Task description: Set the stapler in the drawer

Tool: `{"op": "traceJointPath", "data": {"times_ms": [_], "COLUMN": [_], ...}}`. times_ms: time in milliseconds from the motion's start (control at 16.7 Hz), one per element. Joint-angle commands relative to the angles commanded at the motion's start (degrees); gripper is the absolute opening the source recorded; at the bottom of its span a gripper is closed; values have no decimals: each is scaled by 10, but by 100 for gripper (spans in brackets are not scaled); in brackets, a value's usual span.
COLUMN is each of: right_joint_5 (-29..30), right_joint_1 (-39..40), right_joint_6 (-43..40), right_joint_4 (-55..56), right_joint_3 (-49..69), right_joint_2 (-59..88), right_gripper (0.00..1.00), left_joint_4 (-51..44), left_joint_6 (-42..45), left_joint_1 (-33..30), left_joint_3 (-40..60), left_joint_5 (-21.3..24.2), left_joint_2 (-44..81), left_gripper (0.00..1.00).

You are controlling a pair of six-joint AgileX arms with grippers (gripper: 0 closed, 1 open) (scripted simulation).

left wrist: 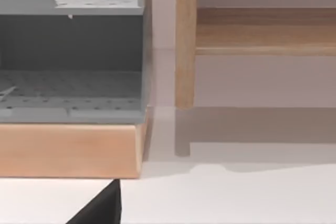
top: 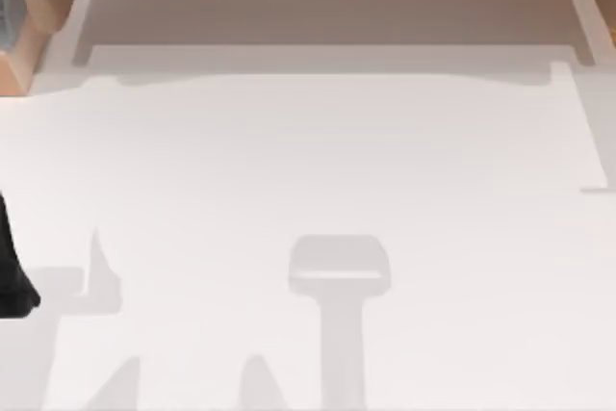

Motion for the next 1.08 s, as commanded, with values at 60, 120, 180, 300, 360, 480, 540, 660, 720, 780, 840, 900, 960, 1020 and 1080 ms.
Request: {"op": "traceJointPath", "data": {"times_ms": [60, 120, 180, 300, 360, 480, 540, 660, 720, 780, 840, 900, 960, 1020, 1080], "right_joint_5": [0, 0, 0, 8, 17, 32, 40, 58, 66, 68, 68, 68, 67, 69, 74], "right_joint_1": [0, 0, -1, 7, 15, 30, 38, 56, 63, 66, 66, 66, 62, 64, 68], "right_joint_6": [0, 0, 1, 1, 1, 0, 0, 0, 0, 0, 0, 0, 1, 2, 1], "right_joint_4": [0, 0, -1, -10, -20, -39, -48, -71, -79, -82, -82, -82, -82, -84, -91], "right_joint_3": [0, 0, 0, 9, 22, 59, 80, 114, 123, 126, 126, 126, 123, 125, 132], "right_joint_2": [0, 0, 1, 8, 14, 24, 30, 42, 47, 48, 48, 48, 47, 49, 56], "right_gripper": [0, 0, 0, 0, 0, 0, 0, 0, 0, 0, 0, 0, 0, 0, 0], "left_joint_4": [0, 0, 0, 0, 0, 0, 0, 0, 0, 0, 0, 0, 0, 0, 0], "left_joint_6": [0, 0, 0, 0, 0, 0, 0, 0, 0, 0, 0, 0, 0, 0, 0], "left_joint_1": [0, 0, 0, 0, 0, 0, 0, 0, 0, 0, 0, 0, 0, 0, 0], "left_joint_3": [0, 0, 0, 0, 0, 0, 0, 0, 0, 0, 0, 0, 0, 0, 0], "left_joint_5": [0, 0, 0, 0, 0, 0, 0, 0, 0, 0, 0, 0, 0, 0, 0], "left_joint_2": [0, 0, 0, 0, 0, 0, 0, 0, 0, 0, 0, 0, 0, 0, 0], "left_gripper": [100, 100, 100, 100, 100, 100, 100, 100, 100, 100, 100, 100, 100, 100, 100]}}
